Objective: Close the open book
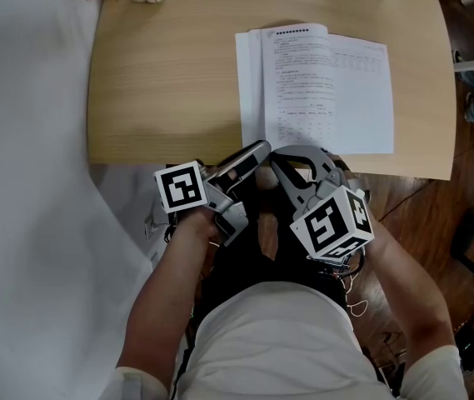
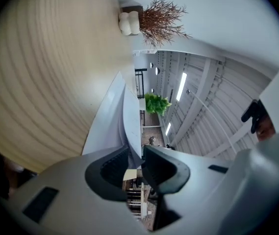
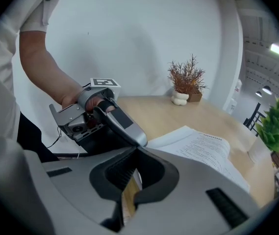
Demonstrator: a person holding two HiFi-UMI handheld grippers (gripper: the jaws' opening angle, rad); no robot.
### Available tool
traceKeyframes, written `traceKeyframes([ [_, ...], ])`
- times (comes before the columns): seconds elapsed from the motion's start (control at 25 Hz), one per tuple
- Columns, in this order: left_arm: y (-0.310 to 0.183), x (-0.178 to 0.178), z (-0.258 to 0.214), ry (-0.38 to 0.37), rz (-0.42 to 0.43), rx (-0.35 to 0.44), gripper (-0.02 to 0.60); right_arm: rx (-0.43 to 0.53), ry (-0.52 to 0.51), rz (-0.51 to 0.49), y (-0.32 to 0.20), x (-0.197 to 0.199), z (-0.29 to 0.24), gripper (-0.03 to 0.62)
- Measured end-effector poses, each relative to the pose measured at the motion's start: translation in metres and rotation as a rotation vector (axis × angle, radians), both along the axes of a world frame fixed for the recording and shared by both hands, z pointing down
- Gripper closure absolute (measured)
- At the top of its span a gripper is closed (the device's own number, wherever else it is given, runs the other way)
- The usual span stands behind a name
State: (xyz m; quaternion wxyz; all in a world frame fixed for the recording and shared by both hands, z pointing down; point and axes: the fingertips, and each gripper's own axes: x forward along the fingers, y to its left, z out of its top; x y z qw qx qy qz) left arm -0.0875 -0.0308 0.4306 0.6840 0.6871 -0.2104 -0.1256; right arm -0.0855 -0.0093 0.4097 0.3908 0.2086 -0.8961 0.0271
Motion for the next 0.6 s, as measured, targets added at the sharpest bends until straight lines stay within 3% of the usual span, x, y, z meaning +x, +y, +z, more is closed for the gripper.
traceKeyframes([
  [0.32, -0.007, 0.004, 0.004, -0.021, 0.036, -0.01, 0.501, 0.046, 0.021, -0.042, 0.005, -0.006, -0.005, 0.594],
  [0.36, -0.008, 0.003, 0.005, -0.036, 0.027, -0.01, 0.574, 0.056, 0.025, -0.043, 0.005, -0.005, -0.005, 0.594],
  [0.6, -0.013, 0.001, -0.004, -0.068, 0.013, 0.051, 0.584, 0.157, 0.101, -0.044, 0.004, 0.003, -0.003, 0.573],
])
